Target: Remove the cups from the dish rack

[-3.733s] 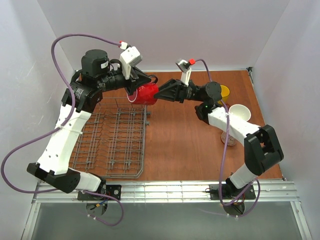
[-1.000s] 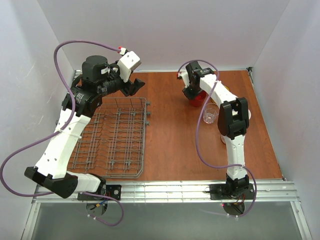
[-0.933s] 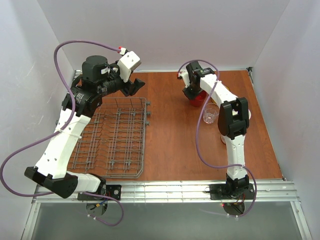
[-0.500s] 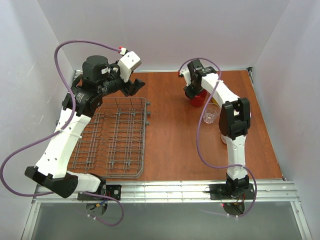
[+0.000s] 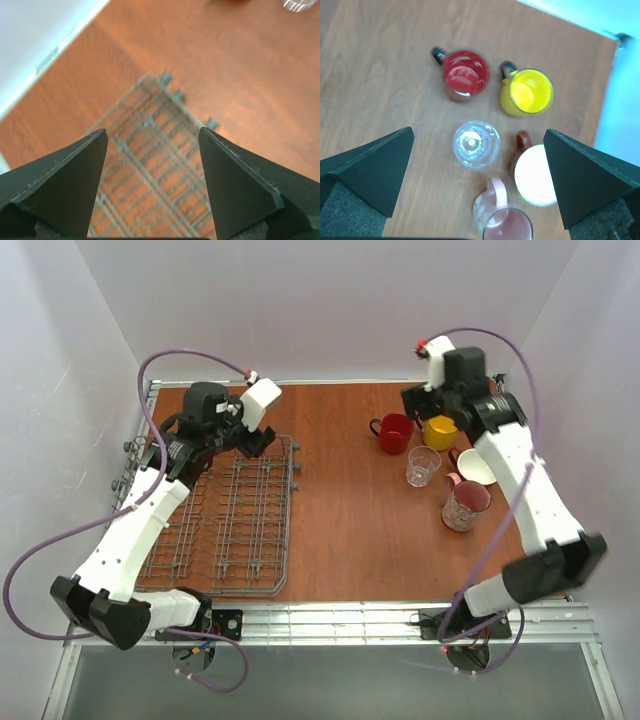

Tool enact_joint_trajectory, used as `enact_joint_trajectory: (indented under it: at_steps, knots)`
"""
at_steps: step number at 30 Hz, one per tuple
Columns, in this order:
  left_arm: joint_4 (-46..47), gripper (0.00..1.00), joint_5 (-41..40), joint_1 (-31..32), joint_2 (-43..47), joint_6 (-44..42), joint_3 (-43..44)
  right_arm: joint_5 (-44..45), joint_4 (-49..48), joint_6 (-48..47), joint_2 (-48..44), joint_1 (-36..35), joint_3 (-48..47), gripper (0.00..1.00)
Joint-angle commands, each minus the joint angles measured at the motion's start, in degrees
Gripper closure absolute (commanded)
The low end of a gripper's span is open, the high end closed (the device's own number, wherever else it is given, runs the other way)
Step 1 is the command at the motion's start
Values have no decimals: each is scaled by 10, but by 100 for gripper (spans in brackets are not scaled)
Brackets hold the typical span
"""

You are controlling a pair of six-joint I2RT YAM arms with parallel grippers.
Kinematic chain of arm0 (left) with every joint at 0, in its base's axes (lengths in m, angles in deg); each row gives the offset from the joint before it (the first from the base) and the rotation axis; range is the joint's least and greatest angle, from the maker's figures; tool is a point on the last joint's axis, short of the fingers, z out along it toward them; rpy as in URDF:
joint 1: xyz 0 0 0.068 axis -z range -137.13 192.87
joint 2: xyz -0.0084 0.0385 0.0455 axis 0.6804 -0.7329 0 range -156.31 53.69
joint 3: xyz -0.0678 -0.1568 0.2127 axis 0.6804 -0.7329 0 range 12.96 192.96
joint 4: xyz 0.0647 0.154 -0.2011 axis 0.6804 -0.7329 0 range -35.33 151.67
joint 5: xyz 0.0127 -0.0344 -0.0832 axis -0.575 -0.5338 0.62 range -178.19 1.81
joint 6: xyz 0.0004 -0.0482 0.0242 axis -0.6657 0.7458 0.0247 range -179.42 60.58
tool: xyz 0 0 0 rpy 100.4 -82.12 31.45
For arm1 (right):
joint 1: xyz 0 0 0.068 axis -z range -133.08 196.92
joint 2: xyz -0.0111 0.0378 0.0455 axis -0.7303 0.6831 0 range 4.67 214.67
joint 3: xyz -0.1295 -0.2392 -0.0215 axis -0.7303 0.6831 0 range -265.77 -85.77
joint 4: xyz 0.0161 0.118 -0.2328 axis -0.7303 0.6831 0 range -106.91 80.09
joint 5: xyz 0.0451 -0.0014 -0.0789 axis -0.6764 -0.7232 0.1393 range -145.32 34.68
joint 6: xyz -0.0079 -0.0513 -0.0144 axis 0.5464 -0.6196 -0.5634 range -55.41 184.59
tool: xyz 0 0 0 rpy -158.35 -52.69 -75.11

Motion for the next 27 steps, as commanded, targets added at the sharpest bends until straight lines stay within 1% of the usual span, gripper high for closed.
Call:
enact_joint_trajectory:
  at_steps: [1,3,4,8,12,13,15,16,17,18,20,21,22,24,25,27]
  knots:
    - [3,30,-44,-20,82,-11,-39,8,-63,66,-105,41,143,1]
    - [5,30,-53,-39,105,-5,-77,5,-94,91,-155,63,198,1]
    - [5,30,-53,-48,117,-2,-91,-5,-101,98,-199,86,246,1]
    - [5,29,-59,-93,184,25,-151,-19,-113,128,-286,128,338,1]
    - [11,29,-80,-158,234,48,-221,-17,-110,145,-368,159,398,1]
    - [12,28,-101,-168,243,52,-248,-2,-104,150,-383,159,408,1]
    - [18,28,-108,-196,271,61,-270,20,-99,171,-431,163,428,1]
    - [20,28,-109,-205,278,64,-287,48,-98,174,-449,164,434,1]
    - [20,28,-107,-212,284,68,-294,66,-99,177,-467,164,447,2]
    - [20,28,-104,-225,292,75,-301,105,-100,186,-503,164,454,2]
    - [23,28,-91,-239,301,80,-318,139,-106,192,-540,164,479,1]
    - [23,29,-88,-244,307,83,-323,164,-109,194,-575,164,488,2]
    - [22,29,-67,-245,310,85,-327,174,-115,195,-591,164,497,1]
    - [23,29,-60,-246,314,87,-339,188,-132,192,-631,164,518,1]
    - [24,29,-59,-263,318,87,-344,191,-136,187,-639,164,522,1]
    - [25,30,-59,-268,323,86,-355,173,-143,185,-664,164,533,1]
